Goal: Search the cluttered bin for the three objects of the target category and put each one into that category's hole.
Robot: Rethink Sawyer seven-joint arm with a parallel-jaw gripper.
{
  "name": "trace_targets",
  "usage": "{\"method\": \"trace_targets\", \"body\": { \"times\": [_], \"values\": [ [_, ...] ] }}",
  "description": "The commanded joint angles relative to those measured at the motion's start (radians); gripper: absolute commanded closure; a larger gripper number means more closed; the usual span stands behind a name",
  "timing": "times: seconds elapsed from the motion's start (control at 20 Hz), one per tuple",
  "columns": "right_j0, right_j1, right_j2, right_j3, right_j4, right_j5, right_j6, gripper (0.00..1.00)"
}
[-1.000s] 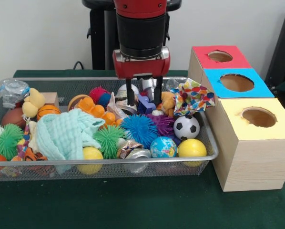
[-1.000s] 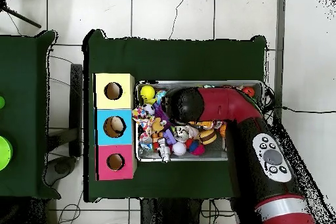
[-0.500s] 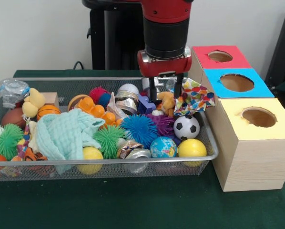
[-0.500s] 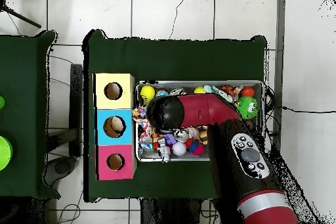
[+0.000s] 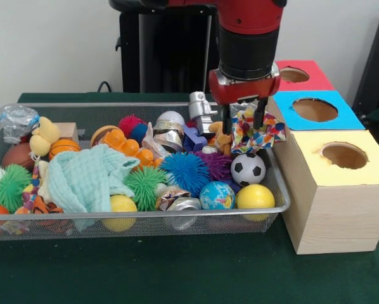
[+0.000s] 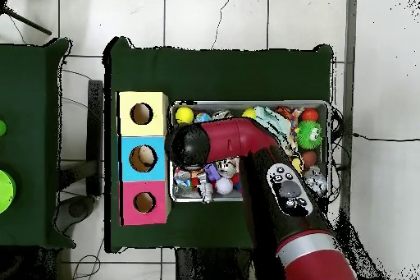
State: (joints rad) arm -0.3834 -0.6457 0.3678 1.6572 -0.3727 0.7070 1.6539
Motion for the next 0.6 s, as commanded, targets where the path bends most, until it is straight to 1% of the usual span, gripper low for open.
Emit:
{"method": "trace_targets", "body": {
  "times": [0.05, 0.4, 0.5, 0.6],
  "values": [
    [0.023, 0.019, 0.023, 0.069, 0.021, -0.061, 0.096, 0.0],
    [0.036, 0.001, 0.022, 0.056, 0.045, -0.006, 0.076, 0.0],
    [0.037, -0.007, 0.022, 0.062, 0.052, 0.002, 0.073, 0.0],
    [0.042, -0.023, 0.025, 0.062, 0.066, 0.032, 0.069, 0.0]
  ]
}}
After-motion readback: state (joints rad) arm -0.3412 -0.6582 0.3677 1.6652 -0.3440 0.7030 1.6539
